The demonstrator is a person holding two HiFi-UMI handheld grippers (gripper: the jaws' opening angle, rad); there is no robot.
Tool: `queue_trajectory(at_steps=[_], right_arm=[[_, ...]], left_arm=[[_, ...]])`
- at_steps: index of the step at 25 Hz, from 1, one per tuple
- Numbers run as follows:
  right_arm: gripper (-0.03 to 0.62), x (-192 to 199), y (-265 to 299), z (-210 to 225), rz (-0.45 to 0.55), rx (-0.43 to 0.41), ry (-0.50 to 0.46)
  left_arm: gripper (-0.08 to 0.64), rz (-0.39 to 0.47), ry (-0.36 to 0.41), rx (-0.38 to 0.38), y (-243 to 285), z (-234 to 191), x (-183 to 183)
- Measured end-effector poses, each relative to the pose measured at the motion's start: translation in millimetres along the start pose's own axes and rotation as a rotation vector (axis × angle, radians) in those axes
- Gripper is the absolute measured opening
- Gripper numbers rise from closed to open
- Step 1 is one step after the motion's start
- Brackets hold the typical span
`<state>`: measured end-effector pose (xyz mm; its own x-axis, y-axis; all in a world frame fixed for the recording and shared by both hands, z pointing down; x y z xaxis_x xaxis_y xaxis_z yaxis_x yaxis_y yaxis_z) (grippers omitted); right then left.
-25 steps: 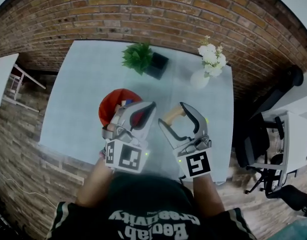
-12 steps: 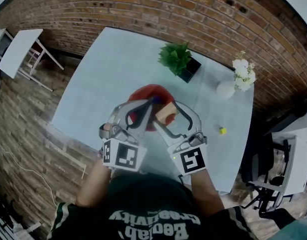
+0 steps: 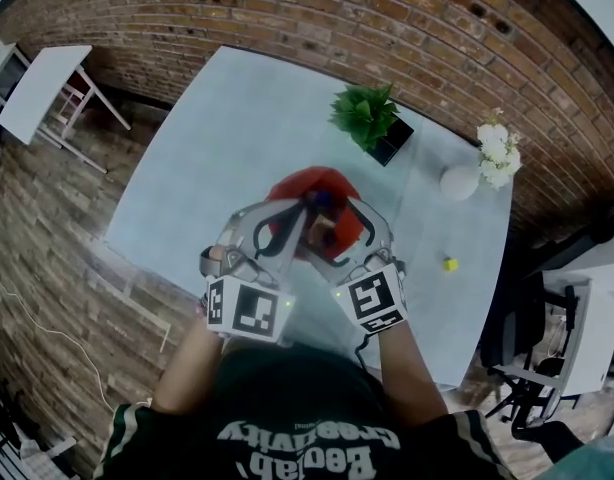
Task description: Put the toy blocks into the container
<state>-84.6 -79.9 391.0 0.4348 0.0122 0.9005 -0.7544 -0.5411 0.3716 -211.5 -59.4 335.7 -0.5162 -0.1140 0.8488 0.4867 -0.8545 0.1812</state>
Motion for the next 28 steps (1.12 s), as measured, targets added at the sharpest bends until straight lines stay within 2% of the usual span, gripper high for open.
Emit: queue_trajectory(at_steps=[4,7,8,10,11,18,28], right_arm=[[0.457,-0.7,1.1,-1.6,-0.006,-0.01,0.003],[0.459,-1.5,-2.9,-1.4,0.012,0.019,-0.011],[0.424,-3.4,-7.2,-1.9,0.033,0.046,-0.031],[0.035,-9.7,-19.4,-3.6,0.083,0.104,-0.078],[0.006,-12.0,-24.3,-4.8,0.098,0.116,-0.092],[0.006,-7.3,-58.1,-8.8,0.099,0.156,-0.085],[0.007,23.3,-157.2,15.4,0.071,0.33,-0.041]], left_arm=[[0.005,-0.006,0.004,0.001,-0.7,-2.1,2.0],[0.005,-0.006,0.006,0.005,-1.0,-1.9,2.4],[0.005,-0.006,0.007,0.008,-1.3,-1.0,2.4],[0.005,-0.004,0.009,0.015,-1.9,1.2,1.9],[0.005,-0.001,0.011,0.019,-1.8,2.4,1.2],[0.005,0.043,0.031,0.081,10.4,22.0,-18.9],[0.005,0.142,0.065,0.255,60.6,101.6,-75.9]])
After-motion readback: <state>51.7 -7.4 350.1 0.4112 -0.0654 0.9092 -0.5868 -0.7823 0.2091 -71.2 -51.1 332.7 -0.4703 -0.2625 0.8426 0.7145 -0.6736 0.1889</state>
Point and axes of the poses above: the fingertips, and each gripper's own axes: y forward along the fingers, z to its right, x out of its underside, the point moved 9 cm from there along -y, backward along the fingers, and after that the axes turned 3 degrees about -x, right-handed, at the moved point
